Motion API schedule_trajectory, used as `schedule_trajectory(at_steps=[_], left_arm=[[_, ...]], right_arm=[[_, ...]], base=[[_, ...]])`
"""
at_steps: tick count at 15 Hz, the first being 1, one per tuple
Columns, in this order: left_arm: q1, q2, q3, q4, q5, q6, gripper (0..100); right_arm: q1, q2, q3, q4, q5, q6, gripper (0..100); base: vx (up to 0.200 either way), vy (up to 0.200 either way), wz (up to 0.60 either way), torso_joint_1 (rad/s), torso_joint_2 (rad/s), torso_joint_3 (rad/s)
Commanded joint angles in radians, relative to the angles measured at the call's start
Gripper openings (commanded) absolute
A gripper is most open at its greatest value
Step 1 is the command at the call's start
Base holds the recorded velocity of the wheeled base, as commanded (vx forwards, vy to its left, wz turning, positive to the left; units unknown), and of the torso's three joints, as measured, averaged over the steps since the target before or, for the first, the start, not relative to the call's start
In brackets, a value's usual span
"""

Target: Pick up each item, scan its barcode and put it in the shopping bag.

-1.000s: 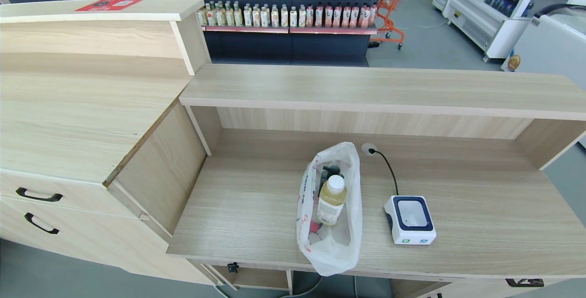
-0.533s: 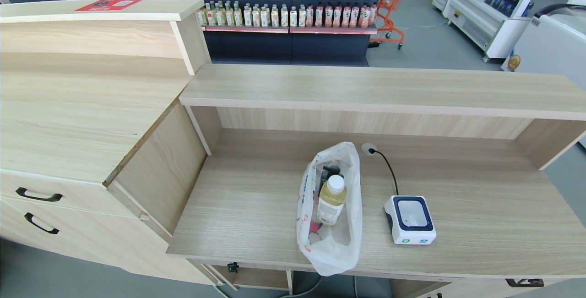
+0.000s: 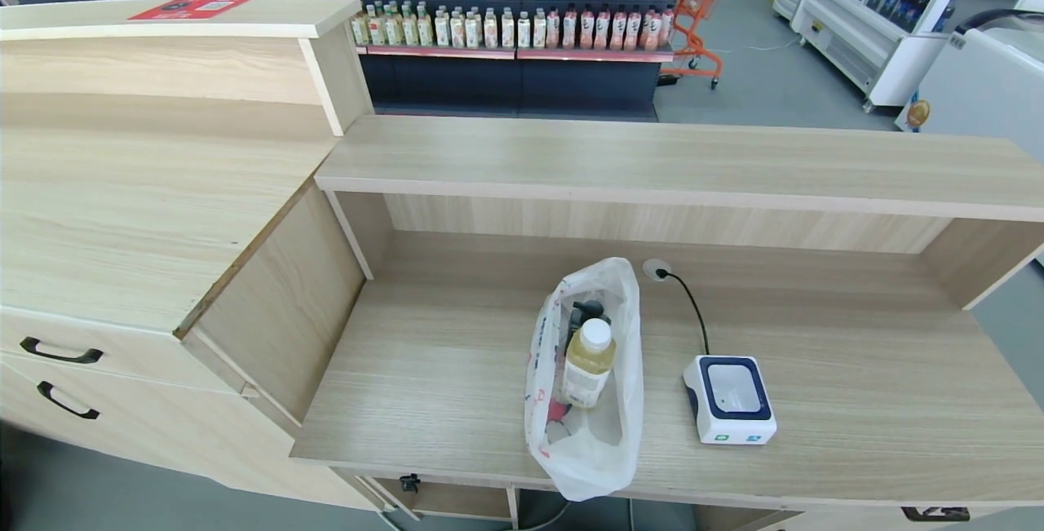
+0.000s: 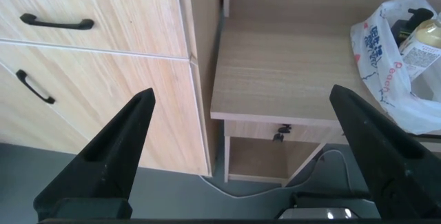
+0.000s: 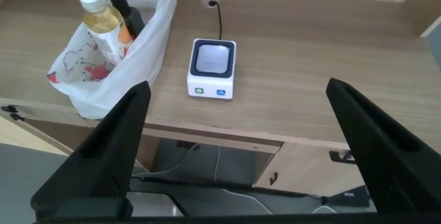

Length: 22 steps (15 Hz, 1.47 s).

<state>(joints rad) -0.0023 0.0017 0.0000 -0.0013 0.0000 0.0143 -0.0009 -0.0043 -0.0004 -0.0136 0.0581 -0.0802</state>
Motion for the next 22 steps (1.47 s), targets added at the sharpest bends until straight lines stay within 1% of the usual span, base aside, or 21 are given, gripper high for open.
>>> schedule_trajectory(at_steps=[1,14,17,20,22], left_arm=[[0.001,0.0,0.0,0.0,0.0,0.001,100],[0.001,0.0,0.0,0.0,0.0,0.0,100],[-0.001,0.0,0.0,0.0,0.0,-0.005,100],[-0.001,0.001,0.0,0.0,0.0,-0.004,100],[-0.001,0.0,0.0,0.0,0.0,-0.005,100]], right_arm=[[0.001,0.004,0.0,0.0,0.0,0.0,100],[0.001,0.004,0.0,0.0,0.0,-0.001,100],[0.001,0.004,0.0,0.0,0.0,-0.001,100],[0.001,0.004,0.0,0.0,0.0,0.004,100],[0.001,0.004,0.0,0.0,0.0,0.008,100]], base=[[0.0,-0.2,0.0,0.017,0.02,-0.002],[0.0,-0.2,0.0,0.003,0.0,0.004],[0.0,0.0,0.0,0.0,0.0,0.0],[0.2,0.0,0.0,-0.004,0.0,0.001],[0.0,0.0,0.0,0.0,0.0,0.0]])
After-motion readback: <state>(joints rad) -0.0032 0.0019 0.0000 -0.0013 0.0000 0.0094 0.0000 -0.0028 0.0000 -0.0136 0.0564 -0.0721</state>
